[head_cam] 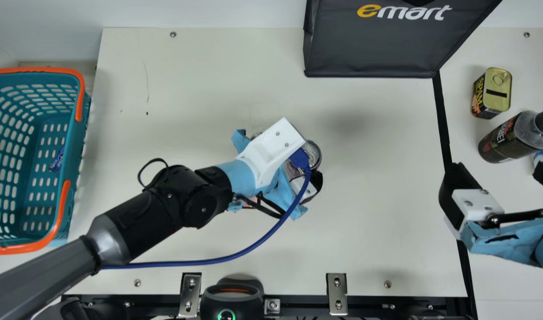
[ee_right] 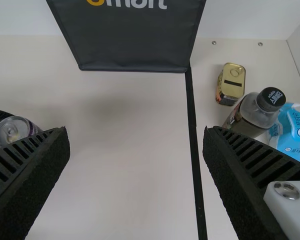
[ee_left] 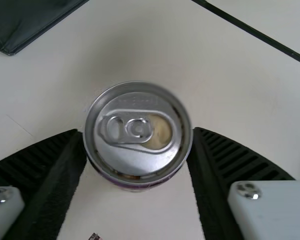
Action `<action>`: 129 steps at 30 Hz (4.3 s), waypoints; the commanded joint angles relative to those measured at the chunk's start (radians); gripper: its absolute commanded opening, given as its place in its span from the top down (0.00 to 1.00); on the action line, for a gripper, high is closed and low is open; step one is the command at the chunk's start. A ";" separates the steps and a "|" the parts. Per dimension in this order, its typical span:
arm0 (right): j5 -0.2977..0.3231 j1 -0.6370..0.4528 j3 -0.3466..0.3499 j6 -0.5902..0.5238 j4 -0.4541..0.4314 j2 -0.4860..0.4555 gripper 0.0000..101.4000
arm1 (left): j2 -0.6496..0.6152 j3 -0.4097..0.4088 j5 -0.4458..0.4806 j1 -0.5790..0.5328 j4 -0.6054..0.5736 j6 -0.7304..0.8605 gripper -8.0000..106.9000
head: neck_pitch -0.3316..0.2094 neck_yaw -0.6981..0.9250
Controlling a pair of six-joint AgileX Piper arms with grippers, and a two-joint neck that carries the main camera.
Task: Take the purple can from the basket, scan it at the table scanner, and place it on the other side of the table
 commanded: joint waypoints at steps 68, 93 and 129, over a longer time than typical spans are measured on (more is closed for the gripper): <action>0.007 0.045 0.011 -0.008 0.004 0.014 0.06 | -0.800 0.107 0.513 0.775 0.249 -0.213 0.15 | -0.027 0.002; 0.007 0.057 0.078 -0.402 0.303 0.214 0.06 | -0.800 0.107 0.513 0.775 0.249 -0.213 0.15 | -0.027 0.002; -0.265 0.482 -0.002 0.030 0.125 0.564 0.06 | -0.800 0.107 0.513 0.775 0.249 -0.213 0.15 | -0.027 0.002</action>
